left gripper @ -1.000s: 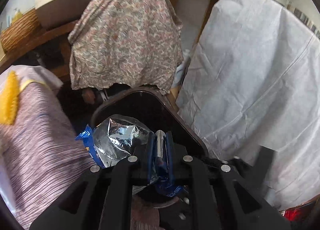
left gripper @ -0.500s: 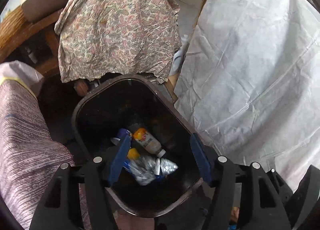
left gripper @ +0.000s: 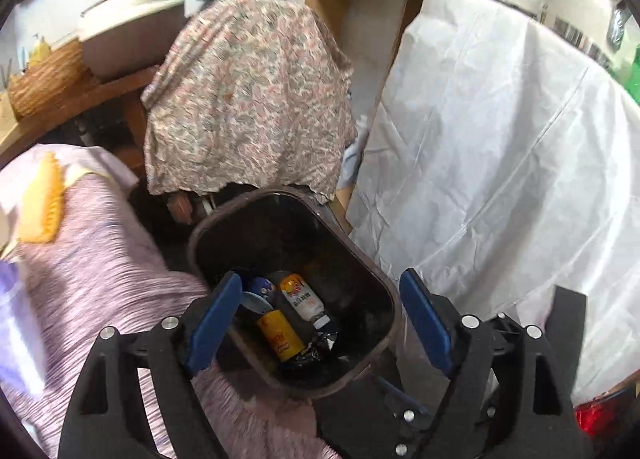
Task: Collect trash
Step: 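Drop the bottle into the bin with the right tool while the left tool drops the wrapper, then return to the table and grasp the white tissue with the left tool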
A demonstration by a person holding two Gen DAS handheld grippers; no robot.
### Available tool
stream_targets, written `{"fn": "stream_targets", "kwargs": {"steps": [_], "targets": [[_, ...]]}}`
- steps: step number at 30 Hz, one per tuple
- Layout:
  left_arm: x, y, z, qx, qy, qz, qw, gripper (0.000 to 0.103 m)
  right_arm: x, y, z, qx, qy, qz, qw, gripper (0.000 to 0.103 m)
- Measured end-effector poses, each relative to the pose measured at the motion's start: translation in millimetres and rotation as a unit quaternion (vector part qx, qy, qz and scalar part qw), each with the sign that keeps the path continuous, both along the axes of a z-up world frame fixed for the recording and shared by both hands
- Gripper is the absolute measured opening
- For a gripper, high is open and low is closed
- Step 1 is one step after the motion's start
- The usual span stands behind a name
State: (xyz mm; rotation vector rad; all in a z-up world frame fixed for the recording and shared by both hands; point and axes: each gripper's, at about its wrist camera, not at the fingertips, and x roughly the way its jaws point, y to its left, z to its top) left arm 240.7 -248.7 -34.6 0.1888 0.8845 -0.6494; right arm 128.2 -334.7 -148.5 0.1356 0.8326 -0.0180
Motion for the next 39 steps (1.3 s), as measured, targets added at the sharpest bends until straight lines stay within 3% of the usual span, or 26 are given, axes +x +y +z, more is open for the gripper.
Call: {"fn": "stream_targets", "kwargs": {"steps": [6, 12, 20, 29, 35, 39], "targets": [[-19, 50, 24, -0.011, -0.032, 0.026, 0.9991, 0.083, 8, 28, 22, 0.007, -0.019, 0.038, 0.999, 0.082], [-33, 120, 43, -0.025, -0.051, 0.089, 0.9944, 0.084, 19, 62, 55, 0.010, -0.053, 0.087, 0.995, 0.083], [-54, 214, 51, -0.027, -0.063, 0.180, 0.9813, 0.085, 31, 111, 82, -0.004, -0.079, 0.153, 0.985, 0.087], [-63, 298, 36, -0.013, -0.048, 0.267, 0.9626, 0.085, 31, 144, 90, -0.006, -0.083, 0.191, 0.978, 0.088], [-51, 320, 15, -0.006, -0.021, 0.277, 0.9605, 0.083, 29, 154, 96, -0.011, -0.086, 0.208, 0.974, 0.088], [-45, 324, 7, -0.013, -0.004, 0.276, 0.9611, 0.072, 29, 161, 99, -0.018, -0.085, 0.218, 0.972, 0.088]]}}
